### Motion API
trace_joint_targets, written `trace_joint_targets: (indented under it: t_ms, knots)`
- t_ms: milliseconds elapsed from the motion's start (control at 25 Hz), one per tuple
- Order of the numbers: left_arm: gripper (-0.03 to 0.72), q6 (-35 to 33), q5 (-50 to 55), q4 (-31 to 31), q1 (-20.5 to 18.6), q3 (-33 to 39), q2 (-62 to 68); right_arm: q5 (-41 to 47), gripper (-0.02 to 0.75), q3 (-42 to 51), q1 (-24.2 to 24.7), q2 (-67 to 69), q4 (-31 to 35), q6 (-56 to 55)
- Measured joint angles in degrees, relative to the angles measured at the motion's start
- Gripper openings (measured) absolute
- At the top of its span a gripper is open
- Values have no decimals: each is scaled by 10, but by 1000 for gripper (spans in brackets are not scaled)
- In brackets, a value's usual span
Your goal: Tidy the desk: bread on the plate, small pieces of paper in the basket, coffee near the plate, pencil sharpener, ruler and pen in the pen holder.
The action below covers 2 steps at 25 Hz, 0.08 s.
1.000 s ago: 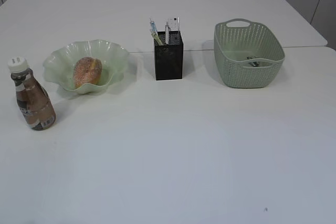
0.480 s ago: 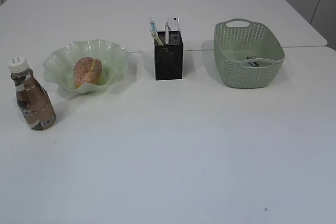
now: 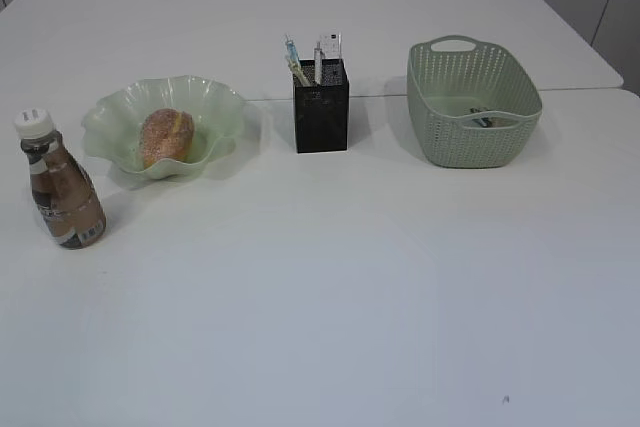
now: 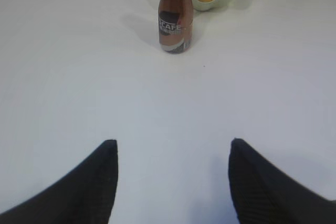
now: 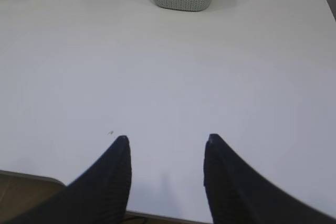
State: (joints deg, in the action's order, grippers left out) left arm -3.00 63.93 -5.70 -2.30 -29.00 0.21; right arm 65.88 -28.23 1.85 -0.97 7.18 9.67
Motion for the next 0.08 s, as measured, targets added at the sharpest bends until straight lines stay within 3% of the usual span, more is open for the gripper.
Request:
trace_joint_targets:
  t_ms: [80]
  knots:
    - [467,-1,0,1,0,0,0,0,370,0,0,0,0,0]
